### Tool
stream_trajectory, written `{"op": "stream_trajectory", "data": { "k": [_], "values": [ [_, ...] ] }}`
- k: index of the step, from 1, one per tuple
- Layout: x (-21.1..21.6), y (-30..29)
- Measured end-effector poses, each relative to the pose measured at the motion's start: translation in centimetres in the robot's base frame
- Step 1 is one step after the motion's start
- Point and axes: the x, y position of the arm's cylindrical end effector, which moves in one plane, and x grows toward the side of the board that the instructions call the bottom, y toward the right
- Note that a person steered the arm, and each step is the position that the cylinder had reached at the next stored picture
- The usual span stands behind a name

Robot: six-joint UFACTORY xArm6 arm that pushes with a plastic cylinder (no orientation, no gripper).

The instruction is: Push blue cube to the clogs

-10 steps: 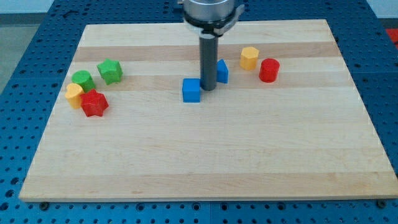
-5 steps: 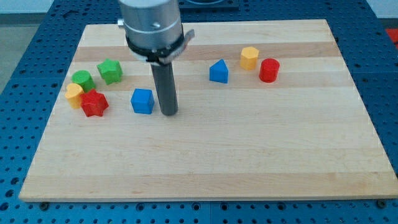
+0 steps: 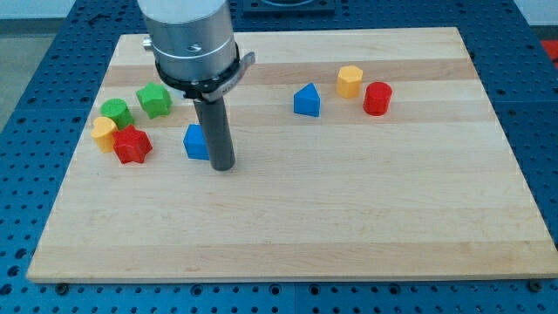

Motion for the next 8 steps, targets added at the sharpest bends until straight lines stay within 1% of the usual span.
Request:
{"op": "stream_trajectory", "data": {
  "k": [1,2,3,4,5,6,7,8],
  "values": [
    [-1.0,-3.8],
    [-1.8,-6.3],
    [-1.5,-6.1],
    [1.0,-2.7],
    [0.9,0.3],
    [-0.8,0.4],
    [-3.0,-1.8],
    [-3.4,-3.4]
  ]
}}
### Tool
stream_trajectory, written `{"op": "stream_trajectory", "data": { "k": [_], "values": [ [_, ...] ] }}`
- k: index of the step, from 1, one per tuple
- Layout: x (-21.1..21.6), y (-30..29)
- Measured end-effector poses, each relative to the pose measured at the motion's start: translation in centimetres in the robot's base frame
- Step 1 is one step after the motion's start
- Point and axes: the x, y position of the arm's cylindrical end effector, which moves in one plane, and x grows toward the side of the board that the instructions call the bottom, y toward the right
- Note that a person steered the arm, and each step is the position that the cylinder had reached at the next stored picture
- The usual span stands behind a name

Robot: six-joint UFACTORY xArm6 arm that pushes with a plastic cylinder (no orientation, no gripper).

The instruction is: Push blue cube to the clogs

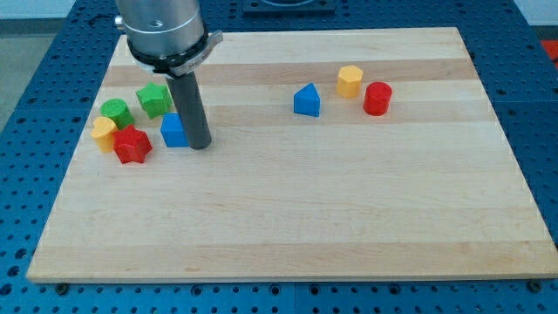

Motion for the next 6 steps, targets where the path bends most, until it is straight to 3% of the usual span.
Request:
{"op": "stream_trajectory", "data": {
  "k": [6],
  "values": [
    [-2.4,-2.5]
  ]
}}
